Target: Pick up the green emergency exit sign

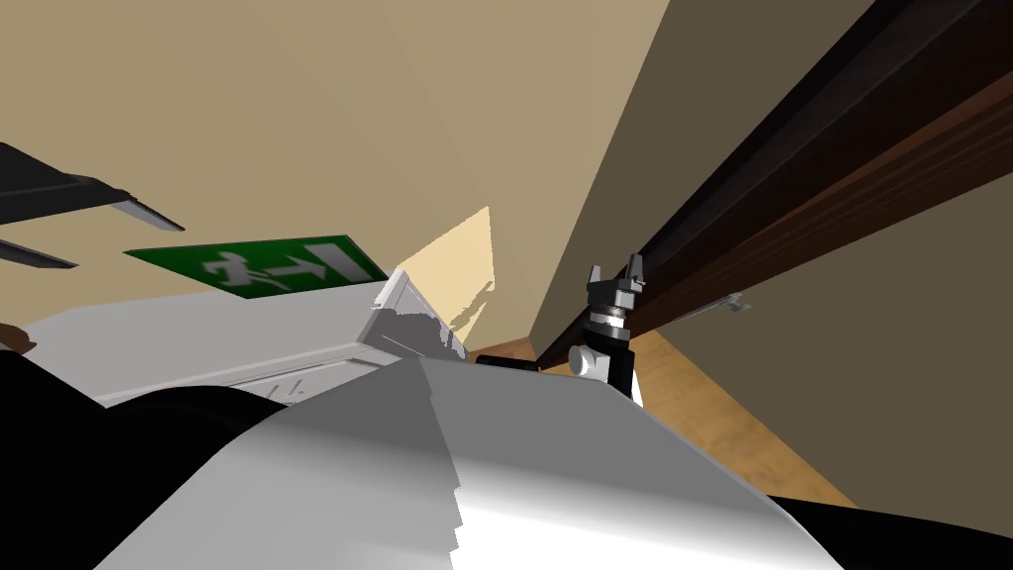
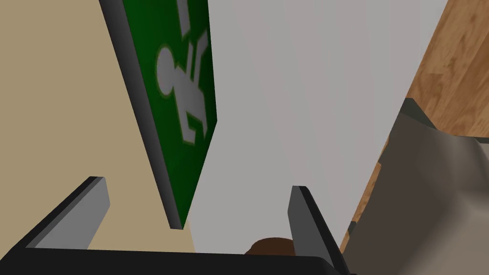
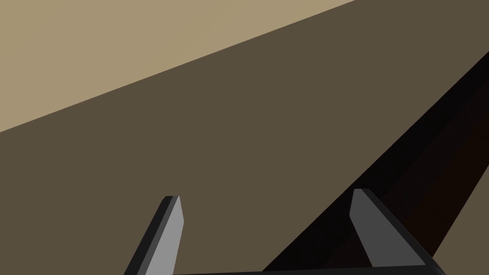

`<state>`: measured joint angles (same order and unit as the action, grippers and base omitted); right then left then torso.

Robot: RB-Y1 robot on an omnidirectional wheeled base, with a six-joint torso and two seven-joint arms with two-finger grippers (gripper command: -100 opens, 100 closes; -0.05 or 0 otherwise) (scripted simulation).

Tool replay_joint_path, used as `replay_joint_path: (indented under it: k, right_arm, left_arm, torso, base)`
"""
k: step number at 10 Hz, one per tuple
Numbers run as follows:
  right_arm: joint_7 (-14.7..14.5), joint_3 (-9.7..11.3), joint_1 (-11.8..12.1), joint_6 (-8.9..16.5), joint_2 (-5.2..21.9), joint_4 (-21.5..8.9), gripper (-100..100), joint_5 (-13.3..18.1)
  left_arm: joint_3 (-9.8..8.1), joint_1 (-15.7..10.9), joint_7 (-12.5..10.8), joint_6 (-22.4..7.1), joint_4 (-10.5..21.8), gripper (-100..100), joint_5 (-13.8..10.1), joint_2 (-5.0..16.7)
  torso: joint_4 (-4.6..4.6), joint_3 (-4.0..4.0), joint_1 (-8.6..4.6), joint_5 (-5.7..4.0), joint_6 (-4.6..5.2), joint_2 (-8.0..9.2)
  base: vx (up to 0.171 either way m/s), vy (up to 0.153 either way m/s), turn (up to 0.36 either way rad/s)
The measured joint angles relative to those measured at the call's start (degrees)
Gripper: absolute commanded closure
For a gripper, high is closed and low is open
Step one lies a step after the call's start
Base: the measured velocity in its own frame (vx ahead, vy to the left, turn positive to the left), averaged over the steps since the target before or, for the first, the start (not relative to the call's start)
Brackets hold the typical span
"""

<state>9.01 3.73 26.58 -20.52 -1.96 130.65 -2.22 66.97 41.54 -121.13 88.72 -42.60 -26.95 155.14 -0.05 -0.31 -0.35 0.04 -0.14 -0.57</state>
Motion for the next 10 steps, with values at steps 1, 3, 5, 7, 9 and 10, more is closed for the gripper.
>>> replay_joint_path:
  k: [1, 3, 5, 7, 9, 10]
  right_arm:
    - [0.0, 0.0, 0.0, 0.0, 0.0, 0.0, 0, 0.0]
    - [0.0, 0.0, 0.0, 0.0, 0.0, 0.0, 0, 0.0]
    - [0.0, 0.0, 0.0, 0.0, 0.0, 0.0, 0, 0.0]
    - [0.0, 0.0, 0.0, 0.0, 0.0, 0.0, 0, 0.0]
    - [0.0, 0.0, 0.0, 0.0, 0.0, 0.0, 0, 0.0]
    - [0.0, 0.0, 0.0, 0.0, 0.0, 0.0, 0, 0.0]
  left_arm:
    - [0.25, 0.27, -0.76, 0.48, -0.79, -100, -0.2, 0.77]
    - [0.8, 0.78, -2.17, 2.67, -2.37, -100, -0.66, 2.62]
    - [1.28, 0.82, -2.66, 4.64, -3.1, -100, -0.81, 3.46]
    - [1.09, 1.45, -3.48, 7.2, -2.45, -100, -1.14, 3.71]
    - [1.33, 1.28, -3.63, 8.76, -3.13, -100, -1.2, 4.26]
    - [1.35, 1.26, -3.6, 8.86, -3.27, -100, -1.2, 4.35]
  torso:
    - [0.01, 0.01, -0.01, -0.01, 0.0, 0.02]
    - [0.01, 0.02, -0.02, -0.01, -0.01, 0.02]
    - [0.0, 0.0, 0.03, 0.0, 0.01, 0.0]
    - [0.0, -0.01, 0.04, 0.02, -0.01, -0.02]
    - [0.01, 0.01, 0.03, 0.01, -0.01, 0.0]
    - [0.01, 0.01, 0.02, 0.01, -0.02, 0.02]
  base:
    - [0.0, 0.0, 0.0]
    - [0.0, 0.0, 0.0]
    - [0.022, 0.024, -0.052]
    - [0.007, 0.008, -0.021]
    - [0.009, 0.009, -0.011]
    - [0.0, 0.0, 0.0]
